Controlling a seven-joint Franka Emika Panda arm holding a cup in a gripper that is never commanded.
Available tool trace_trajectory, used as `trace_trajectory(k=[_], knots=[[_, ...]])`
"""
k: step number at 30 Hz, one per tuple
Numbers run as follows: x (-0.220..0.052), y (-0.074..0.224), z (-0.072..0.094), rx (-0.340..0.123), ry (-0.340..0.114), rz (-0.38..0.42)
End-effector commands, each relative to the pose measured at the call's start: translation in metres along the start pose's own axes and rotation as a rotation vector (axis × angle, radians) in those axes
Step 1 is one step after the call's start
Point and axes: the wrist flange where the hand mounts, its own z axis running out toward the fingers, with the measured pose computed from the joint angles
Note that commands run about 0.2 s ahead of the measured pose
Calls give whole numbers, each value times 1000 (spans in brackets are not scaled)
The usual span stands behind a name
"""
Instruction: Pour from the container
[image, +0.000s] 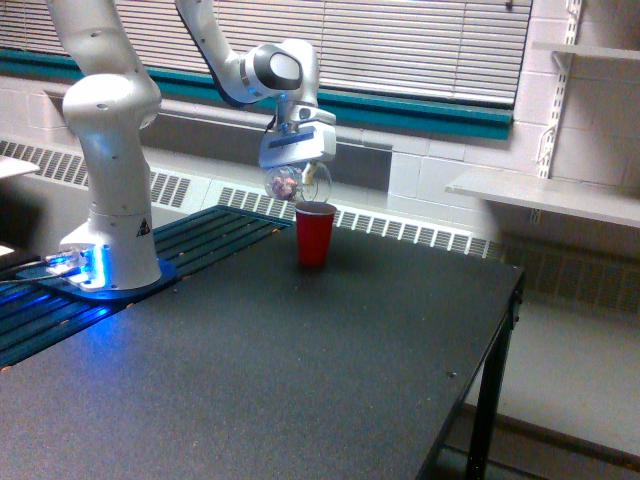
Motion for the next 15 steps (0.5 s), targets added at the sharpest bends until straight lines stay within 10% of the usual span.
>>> trace_trajectory(k=[1, 15], knots=[[-4, -1, 0, -9, -4, -23], [-9, -2, 2, -13, -17, -31]])
